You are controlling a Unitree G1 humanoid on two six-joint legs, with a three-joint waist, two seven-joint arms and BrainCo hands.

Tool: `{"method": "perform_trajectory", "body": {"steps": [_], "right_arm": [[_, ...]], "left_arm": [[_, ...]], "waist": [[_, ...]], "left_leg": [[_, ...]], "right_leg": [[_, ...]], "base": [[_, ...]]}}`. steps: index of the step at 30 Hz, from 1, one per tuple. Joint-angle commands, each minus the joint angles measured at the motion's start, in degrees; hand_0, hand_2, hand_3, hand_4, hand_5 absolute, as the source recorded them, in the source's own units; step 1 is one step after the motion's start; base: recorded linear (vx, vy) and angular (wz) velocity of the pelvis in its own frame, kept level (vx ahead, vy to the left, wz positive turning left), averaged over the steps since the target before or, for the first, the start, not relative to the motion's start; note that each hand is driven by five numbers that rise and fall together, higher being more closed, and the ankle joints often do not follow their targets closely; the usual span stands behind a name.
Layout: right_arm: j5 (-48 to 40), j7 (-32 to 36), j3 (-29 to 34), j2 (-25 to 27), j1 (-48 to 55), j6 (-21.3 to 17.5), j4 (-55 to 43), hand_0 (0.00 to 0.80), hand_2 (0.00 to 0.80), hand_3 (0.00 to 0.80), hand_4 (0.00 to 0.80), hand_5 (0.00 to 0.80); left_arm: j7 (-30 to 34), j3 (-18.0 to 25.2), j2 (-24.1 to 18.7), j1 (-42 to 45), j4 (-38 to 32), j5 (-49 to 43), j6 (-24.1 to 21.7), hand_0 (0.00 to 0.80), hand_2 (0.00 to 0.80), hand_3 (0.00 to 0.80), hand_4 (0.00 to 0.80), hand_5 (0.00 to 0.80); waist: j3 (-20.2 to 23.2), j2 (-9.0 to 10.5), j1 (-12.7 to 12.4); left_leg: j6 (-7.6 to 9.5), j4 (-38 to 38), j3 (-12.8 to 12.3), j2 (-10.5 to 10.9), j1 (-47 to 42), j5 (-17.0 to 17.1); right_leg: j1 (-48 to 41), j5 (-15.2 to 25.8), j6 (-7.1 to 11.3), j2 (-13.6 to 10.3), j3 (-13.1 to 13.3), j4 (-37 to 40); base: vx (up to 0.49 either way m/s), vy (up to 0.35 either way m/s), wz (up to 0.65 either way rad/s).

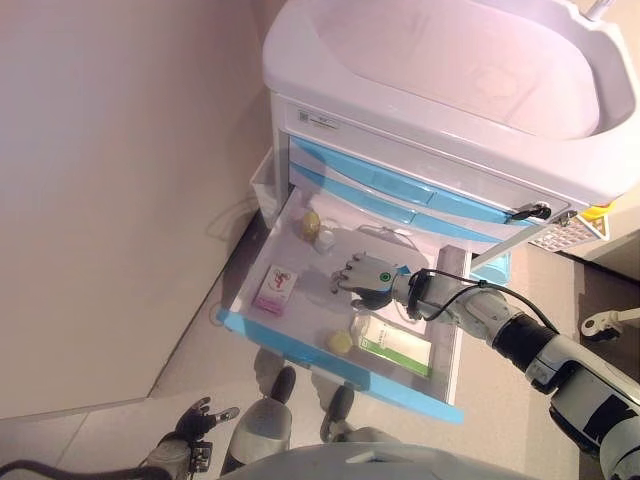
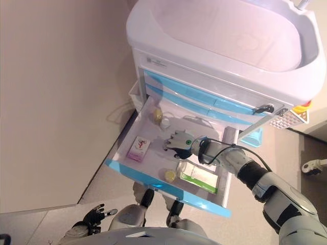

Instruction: Open the drawer and pick up the medicine

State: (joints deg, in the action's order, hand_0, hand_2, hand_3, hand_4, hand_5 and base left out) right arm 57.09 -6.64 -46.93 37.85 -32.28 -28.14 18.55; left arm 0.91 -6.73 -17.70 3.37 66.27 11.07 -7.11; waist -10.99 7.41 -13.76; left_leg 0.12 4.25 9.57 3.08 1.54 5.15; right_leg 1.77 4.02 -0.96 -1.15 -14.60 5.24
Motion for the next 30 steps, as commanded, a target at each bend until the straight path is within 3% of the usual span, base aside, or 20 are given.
{"method": "perform_trajectory", "body": {"steps": [1, 3, 5, 10, 15, 30], "right_arm": [[-4.7, 1.7, -0.5, 1.7, -3.7, -1.1, -5.0, 0.800, 0.800, 0.800, 0.800, 0.800], [-5.9, 2.7, -0.6, 1.8, -3.8, -0.9, -4.9, 0.800, 0.800, 0.800, 0.800, 0.800], [-7.1, 4.1, -0.6, 1.6, -3.4, -1.1, -4.8, 0.000, 0.000, 0.000, 0.000, 0.000], [-7.2, 7.9, -1.7, 0.9, -2.8, -3.2, -3.2, 0.000, 0.000, 0.000, 0.000, 0.000], [-2.9, 6.9, -3.9, -1.2, -0.7, -4.5, 3.9, 0.000, 0.000, 0.000, 0.000, 0.000], [5.0, -1.6, -4.9, -7.5, 3.5, -0.6, 19.9, 0.000, 0.000, 0.000, 0.000, 0.000]], "left_arm": [[-0.1, 1.2, 0.0, 0.6, 3.1, -2.3, 0.3, 0.000, 0.000, 0.000, 0.000, 0.000], [0.0, 1.4, 0.0, 0.7, 3.2, -2.4, 0.4, 0.000, 0.000, 0.000, 0.000, 0.000], [0.0, 1.5, 0.1, 1.0, 3.3, -2.4, 0.3, 0.000, 0.000, 0.000, 0.000, 0.000], [0.0, 1.3, 0.2, 0.8, 3.1, -2.1, 0.8, 0.000, 0.000, 0.000, 0.000, 0.000], [0.2, 0.8, 0.0, 0.7, 3.4, -2.2, 0.3, 0.000, 0.000, 0.000, 0.000, 0.000], [0.0, -0.5, -0.3, -0.8, 3.5, -2.7, -0.6, 0.000, 0.000, 0.000, 0.000, 0.000]], "waist": [[2.9, 0.28, 0.3], [3.0, 0.33, 0.3], [3.2, 0.35, 0.3], [3.4, 0.28, 0.3], [3.2, -0.05, -0.3], [1.0, -1.14, -1.3]], "left_leg": [[0.14, 0.7, 0.0, 1.4, 0.8, -3.3], [0.13, 0.7, -0.1, 1.4, 0.7, -3.3], [0.12, 0.7, -0.3, 1.3, 0.5, -3.4], [0.08, 0.7, -0.4, 1.3, 0.4, -3.5], [0.15, 0.7, -0.1, 1.3, 0.7, -3.3], [0.40, 0.7, 1.0, 1.6, 2.4, -2.5]], "right_leg": [[-3.6, -3.2, 3.69, 0.4, 1.5, -1.5], [-3.7, -3.2, 3.71, 0.4, 1.6, -1.5], [-3.8, -3.2, 3.72, 0.4, 1.7, -1.4], [-3.8, -3.3, 3.76, 0.3, 1.7, -1.5], [-3.9, -3.4, 3.75, 0.1, 1.2, -1.5], [-2.9, -3.1, 3.70, -0.2, 0.0, -1.3]], "base": [[0.000, 0.000, 0.00], [0.000, 0.008, -0.02], [0.002, 0.018, -0.04], [-0.010, 0.013, -0.05], [-0.006, 0.000, 0.00], [-0.024, -0.015, 0.04]]}}
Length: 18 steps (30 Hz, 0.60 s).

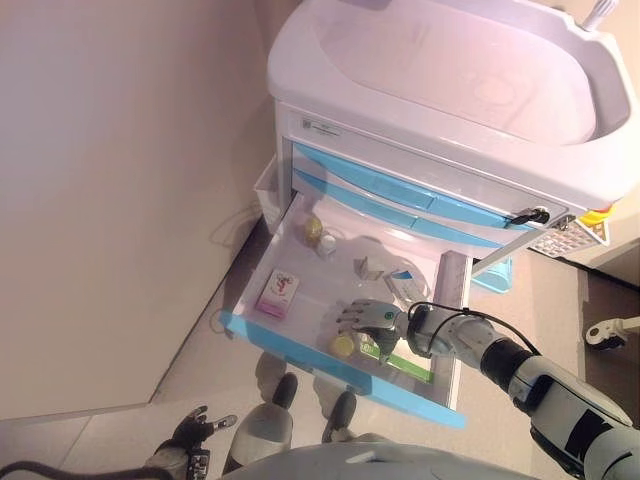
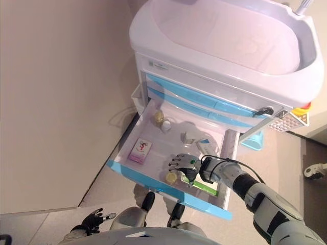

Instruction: Open the drawer and pick up the medicine

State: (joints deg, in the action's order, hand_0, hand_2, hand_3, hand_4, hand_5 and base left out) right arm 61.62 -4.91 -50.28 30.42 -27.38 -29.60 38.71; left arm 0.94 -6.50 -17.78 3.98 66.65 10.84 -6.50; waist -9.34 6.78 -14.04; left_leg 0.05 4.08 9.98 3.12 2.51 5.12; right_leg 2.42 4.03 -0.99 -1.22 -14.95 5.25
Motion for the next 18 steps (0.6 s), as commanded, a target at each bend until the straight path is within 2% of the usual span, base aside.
{"method": "perform_trajectory", "body": {"steps": [1, 7, 18], "right_arm": [[0.7, -3.9, -1.5, -0.5, -1.1, 1.4, 0.2, 0.000, 0.000, 0.000, 0.000, 0.000], [2.0, -8.2, -0.6, -1.9, 0.0, 5.0, 0.7, 0.000, 0.000, 0.000, 0.000, 0.000], [4.2, -11.4, -0.2, -3.9, 0.6, 7.8, 0.8, 0.000, 0.000, 0.000, 0.000, 0.000]], "left_arm": [[0.0, -0.9, -0.1, -1.5, 3.1, -2.5, -1.4, 0.000, 0.000, 0.000, 0.000, 0.000], [-0.2, -1.2, 0.5, -1.4, 3.0, -2.3, -1.7, 0.000, 0.000, 0.000, 0.000, 0.000], [-0.2, -1.9, 1.1, -1.9, 2.8, -1.0, -2.2, 0.000, 0.000, 0.000, 0.000, 0.000]], "waist": [[-0.8, -0.66, -1.0], [-1.1, -1.27, -0.9], [-1.8, -2.09, -0.7]], "left_leg": [[0.47, 0.9, 0.7, 1.6, 1.5, -2.4], [0.53, 0.9, 0.8, 1.8, 1.7, -2.3], [0.80, 0.9, 0.9, 2.0, 2.1, -2.2]], "right_leg": [[-3.5, -3.1, 3.73, -0.1, 0.3, -1.3], [-3.3, -3.0, 3.80, -0.3, 0.0, -1.4], [-2.7, -2.9, 3.80, -0.3, 0.1, -1.6]], "base": [[0.000, 0.000, 0.00], [-0.006, 0.000, 0.02], [-0.001, 0.000, 0.00]]}}
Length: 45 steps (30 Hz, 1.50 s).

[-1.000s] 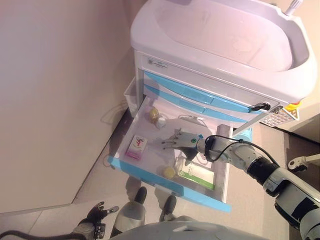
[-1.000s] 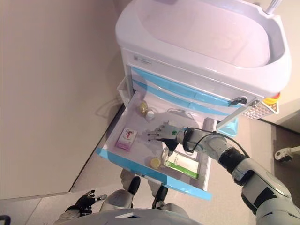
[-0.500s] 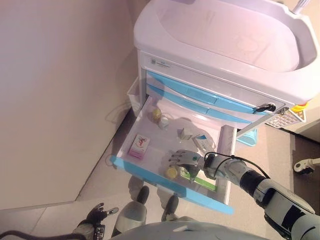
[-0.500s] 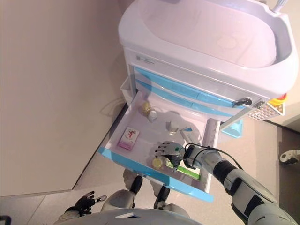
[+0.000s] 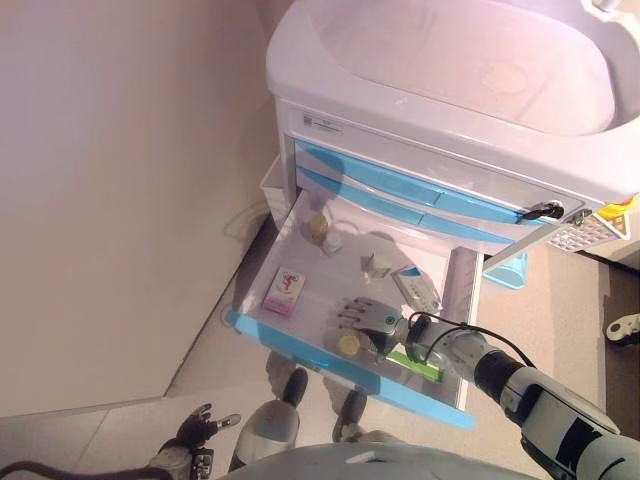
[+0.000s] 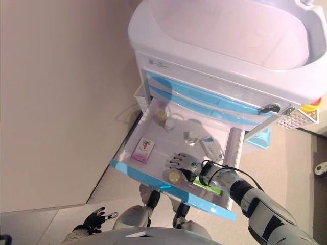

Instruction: Open the drawer and pick up the medicine

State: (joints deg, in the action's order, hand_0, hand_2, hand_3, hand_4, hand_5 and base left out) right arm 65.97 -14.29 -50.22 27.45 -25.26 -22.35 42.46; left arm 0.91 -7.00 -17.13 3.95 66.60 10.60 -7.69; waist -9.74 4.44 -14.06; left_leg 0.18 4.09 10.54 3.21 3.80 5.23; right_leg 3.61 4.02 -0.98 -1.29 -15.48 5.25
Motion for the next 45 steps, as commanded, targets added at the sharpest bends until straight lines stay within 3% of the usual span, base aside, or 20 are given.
{"method": "perform_trajectory", "body": {"steps": [1, 14, 21, 29, 30, 31, 32, 36, 45], "right_arm": [[-0.2, -1.8, -0.3, -1.0, -1.5, 0.7, -3.1, 0.000, 0.000, 0.000, 0.000, 0.000], [-0.5, -2.2, -1.2, -2.4, -1.4, 0.8, -2.6, 0.000, 0.000, 0.000, 0.000, 0.000], [-0.6, -2.0, -2.1, -2.5, -2.0, -2.7, -3.4, 0.000, 0.000, 0.000, 0.000, 0.000], [-0.7, -0.9, -2.7, -2.4, -2.0, -2.8, -3.5, 0.000, 0.000, 0.000, 0.000, 0.000], [-0.4, -1.0, -2.6, -2.5, -1.9, -2.9, -3.3, 0.050, 0.050, 0.050, 0.050, 0.050], [-0.2, -1.1, -2.7, -2.6, -1.8, -2.9, -3.0, 0.050, 0.050, 0.050, 0.050, 0.050], [-0.2, -1.1, -2.7, -2.7, -1.7, -2.8, -2.8, 0.411, 0.411, 0.411, 0.411, 0.411], [0.1, -1.4, -2.6, -2.7, -1.5, -2.8, -2.3, 0.800, 0.800, 0.800, 0.800, 0.800], [-0.3, -0.9, -2.7, -2.5, -1.1, -3.9, -2.5, 0.800, 0.800, 0.800, 0.800, 0.800]], "left_arm": [[-0.2, -1.5, 0.5, -1.8, 2.8, -0.7, -1.2, 0.000, 0.000, 0.000, 0.000, 0.000], [-0.4, -1.9, 0.5, -2.0, 3.0, -1.0, -1.3, 0.000, 0.000, 0.000, 0.000, 0.000], [-0.2, -2.1, 0.3, -2.3, 3.2, -0.8, -1.4, 0.000, 0.000, 0.000, 0.000, 0.000], [-0.2, -2.0, 0.3, -2.1, 3.1, -1.1, -1.2, 0.000, 0.000, 0.000, 0.000, 0.000], [-0.2, -1.9, 0.3, -2.1, 3.1, -1.2, -1.2, 0.000, 0.000, 0.000, 0.000, 0.000], [-0.1, -1.8, 0.2, -2.1, 3.2, -1.3, -1.3, 0.000, 0.000, 0.000, 0.000, 0.000], [-0.1, -1.8, 0.2, -2.1, 3.2, -1.4, -1.2, 0.000, 0.000, 0.000, 0.000, 0.000], [-0.1, -1.8, 0.3, -2.1, 3.3, -1.5, -1.3, 0.000, 0.000, 0.000, 0.000, 0.000], [0.1, -1.5, 0.2, -2.1, 3.3, -1.5, -1.2, 0.000, 0.000, 0.000, 0.000, 0.000]], "waist": [[-1.5, 0.22, -0.7], [-1.6, 0.44, -1.2], [-1.7, 0.63, -1.3], [-1.4, 0.68, -1.6], [-1.4, 0.71, -1.6], [-1.3, 0.72, -1.6], [-1.3, 0.74, -1.6], [-1.2, 0.70, -1.7], [-1.0, 0.72, -1.6]], "left_leg": [[0.69, 0.9, 0.4, 2.0, 0.9, -2.3], [0.66, 0.9, 0.7, 2.0, 0.9, -2.3], [0.65, 0.9, 0.8, 2.0, 0.8, -2.3], [0.58, 0.9, 1.0, 2.0, 0.9, -2.2], [0.57, 0.9, 1.0, 2.0, 0.9, -2.2], [0.56, 0.9, 1.1, 2.0, 0.9, -2.2], [0.54, 0.9, 1.1, 2.0, 0.9, -2.2], [0.53, 0.9, 1.2, 2.1, 0.9, -2.1], [0.53, 0.9, 1.2, 2.1, 0.9, -2.1]], "right_leg": [[-3.9, -2.9, 3.79, -0.2, 0.6, -1.6], [-4.0, -3.0, 3.78, -0.2, 0.0, -1.7], [-4.0, -3.0, 3.77, -0.2, 0.0, -1.7], [-4.1, -3.0, 3.78, -0.3, -0.3, -1.5], [-4.2, -3.0, 3.79, -0.3, -0.3, -1.5], [-4.2, -2.9, 3.79, -0.2, -0.3, -1.4], [-4.2, -2.9, 3.81, -0.2, -0.3, -1.4], [-4.3, -2.8, 3.87, -0.3, -0.3, -1.3], [-4.3, -2.7, 3.93, -0.3, -0.2, -1.3]], "base": [[0.000, 0.000, 0.00], [0.000, 0.000, 0.00], [0.000, 0.000, 0.00], [0.000, 0.000, 0.00], [0.000, 0.000, 0.00], [0.000, 0.000, 0.00], [0.000, 0.000, 0.00], [0.000, 0.000, 0.00], [0.000, 0.000, 0.00]]}}
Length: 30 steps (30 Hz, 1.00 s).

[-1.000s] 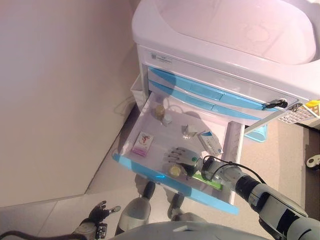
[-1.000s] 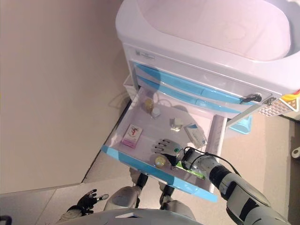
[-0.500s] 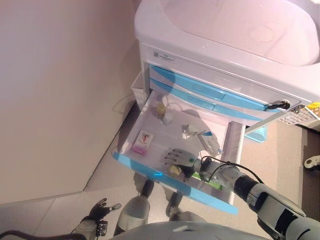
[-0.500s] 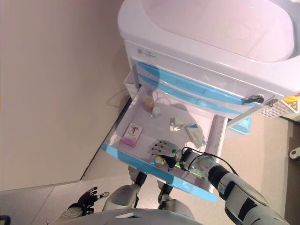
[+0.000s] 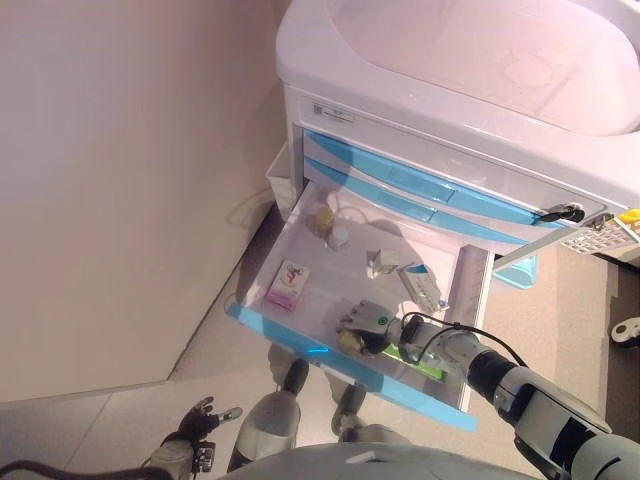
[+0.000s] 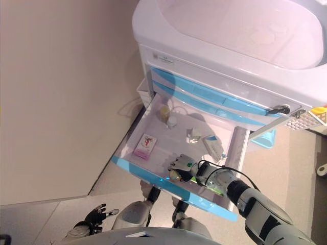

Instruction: Open the drawer and pick up the medicine

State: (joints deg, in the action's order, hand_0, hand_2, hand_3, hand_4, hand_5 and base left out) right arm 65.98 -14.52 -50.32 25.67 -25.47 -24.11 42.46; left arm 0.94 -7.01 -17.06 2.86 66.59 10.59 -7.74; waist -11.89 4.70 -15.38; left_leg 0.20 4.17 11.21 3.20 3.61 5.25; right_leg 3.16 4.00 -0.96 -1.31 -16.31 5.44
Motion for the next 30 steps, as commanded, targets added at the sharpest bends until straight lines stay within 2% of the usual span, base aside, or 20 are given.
{"method": "perform_trajectory", "body": {"steps": [1, 13, 20, 30], "right_arm": [[-0.4, -0.4, -2.8, -0.7, -0.7, -2.4, -2.6, 0.800, 0.800, 0.800, 0.800, 0.800], [-0.6, -1.7, -2.6, -0.4, -1.0, -1.1, -3.4, 0.800, 0.800, 0.800, 0.800, 0.800], [-2.2, -2.0, -1.5, 2.7, -2.7, -1.5, -8.8, 0.800, 0.800, 0.800, 0.800, 0.800], [-8.5, 5.5, 0.4, 9.4, -5.8, -3.3, -21.7, 0.800, 0.800, 0.800, 0.800, 0.800]], "left_arm": [[-0.1, -1.6, 0.2, -1.0, 3.4, -1.4, -1.1, 0.000, 0.000, 0.000, 0.000, 0.000], [-0.5, -1.4, 0.3, -1.0, 3.5, -1.9, -0.8, 0.000, 0.000, 0.000, 0.000, 0.000], [-0.5, -0.9, 0.2, -0.6, 3.5, -1.8, -0.5, 0.000, 0.000, 0.000, 0.000, 0.000], [-0.7, 0.6, 0.2, 0.7, 2.9, -2.3, 0.8, 0.000, 0.000, 0.000, 0.000, 0.000]], "waist": [[1.2, 0.52, -0.2], [1.5, 0.91, -0.1], [2.5, 1.62, 0.6], [4.2, 2.38, 1.6]], "left_leg": [[0.50, 0.8, 0.5, 2.1, 1.0, -2.1], [0.55, 0.8, 0.1, 2.0, 0.9, -2.2], [0.44, 0.8, -0.5, 1.8, 0.2, -2.5], [0.39, 0.8, -1.8, 1.5, -1.5, -3.1]], "right_leg": [[-3.9, -2.7, 3.92, -0.3, 0.6, -1.4], [-4.0, -2.5, 3.99, -0.3, 0.9, -1.3], [-4.5, -2.4, 4.11, -0.1, 1.5, -1.1], [-5.5, -2.5, 4.05, 0.2, 2.6, -1.1]], "base": [[0.000, 0.000, 0.00], [0.000, 0.000, 0.00], [0.004, 0.000, -0.01], [0.032, 0.010, -0.06]]}}
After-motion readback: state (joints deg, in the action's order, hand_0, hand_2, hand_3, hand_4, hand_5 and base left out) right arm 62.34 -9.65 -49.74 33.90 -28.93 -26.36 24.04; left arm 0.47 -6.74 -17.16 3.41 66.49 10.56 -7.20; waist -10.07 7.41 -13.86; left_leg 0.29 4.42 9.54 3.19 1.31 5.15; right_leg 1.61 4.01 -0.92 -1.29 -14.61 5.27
